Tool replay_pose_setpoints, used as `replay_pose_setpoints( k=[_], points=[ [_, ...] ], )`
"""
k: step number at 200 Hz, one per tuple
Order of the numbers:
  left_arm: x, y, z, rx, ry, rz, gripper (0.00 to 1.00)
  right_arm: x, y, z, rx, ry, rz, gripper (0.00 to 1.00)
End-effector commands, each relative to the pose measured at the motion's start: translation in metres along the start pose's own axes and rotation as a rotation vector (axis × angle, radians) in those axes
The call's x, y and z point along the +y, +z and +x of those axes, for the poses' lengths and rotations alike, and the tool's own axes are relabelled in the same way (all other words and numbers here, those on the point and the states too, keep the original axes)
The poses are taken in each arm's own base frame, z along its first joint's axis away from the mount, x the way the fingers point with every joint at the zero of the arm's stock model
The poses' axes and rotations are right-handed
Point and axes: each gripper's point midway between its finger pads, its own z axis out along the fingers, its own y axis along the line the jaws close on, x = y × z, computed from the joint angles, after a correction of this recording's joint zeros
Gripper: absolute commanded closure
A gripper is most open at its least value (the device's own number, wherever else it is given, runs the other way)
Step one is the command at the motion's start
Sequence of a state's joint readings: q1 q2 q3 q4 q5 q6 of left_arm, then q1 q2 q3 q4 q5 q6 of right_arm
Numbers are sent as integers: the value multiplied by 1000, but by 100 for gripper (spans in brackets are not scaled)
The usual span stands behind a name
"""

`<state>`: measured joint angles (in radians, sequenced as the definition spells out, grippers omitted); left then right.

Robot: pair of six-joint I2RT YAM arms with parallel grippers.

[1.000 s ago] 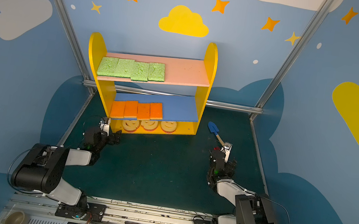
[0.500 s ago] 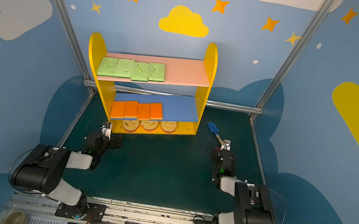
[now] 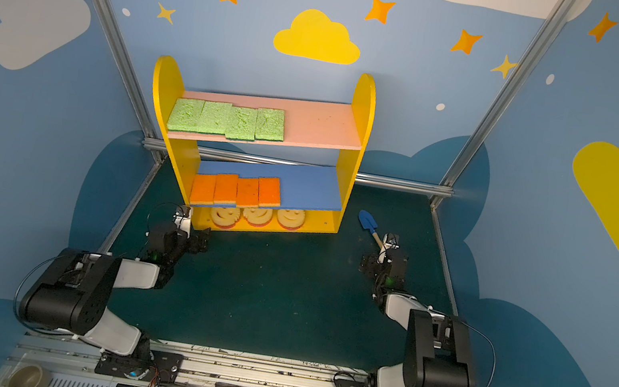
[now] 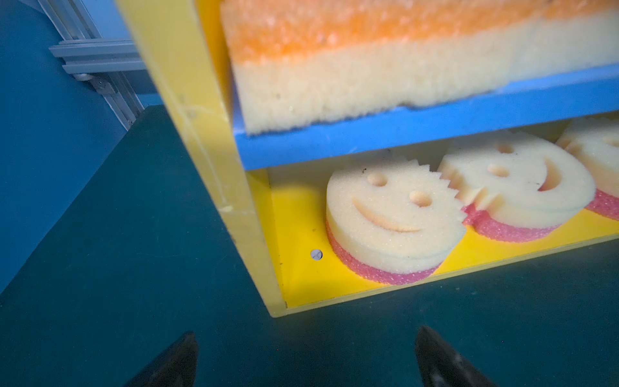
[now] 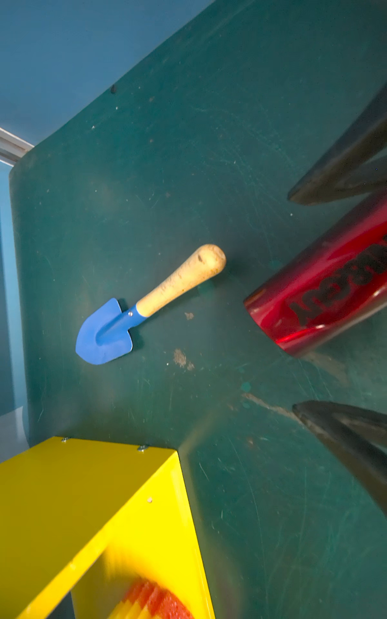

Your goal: Place and organize the cleaning sponges onto the shelf

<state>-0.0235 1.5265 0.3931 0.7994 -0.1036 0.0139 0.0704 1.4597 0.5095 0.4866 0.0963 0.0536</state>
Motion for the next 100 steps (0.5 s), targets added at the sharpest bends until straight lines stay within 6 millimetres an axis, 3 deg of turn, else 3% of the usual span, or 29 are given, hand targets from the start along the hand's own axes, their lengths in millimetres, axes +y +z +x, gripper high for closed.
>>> replay_pose_setpoints(
  k=[1, 100],
  points=[
    [0, 1, -4, -3, -11, 8, 0, -2, -4, -1, -5, 14, 13, 10],
    [0, 1, -3, 0, -14, 13, 0, -1, -4, -2, -7, 11, 11, 10]
  ],
)
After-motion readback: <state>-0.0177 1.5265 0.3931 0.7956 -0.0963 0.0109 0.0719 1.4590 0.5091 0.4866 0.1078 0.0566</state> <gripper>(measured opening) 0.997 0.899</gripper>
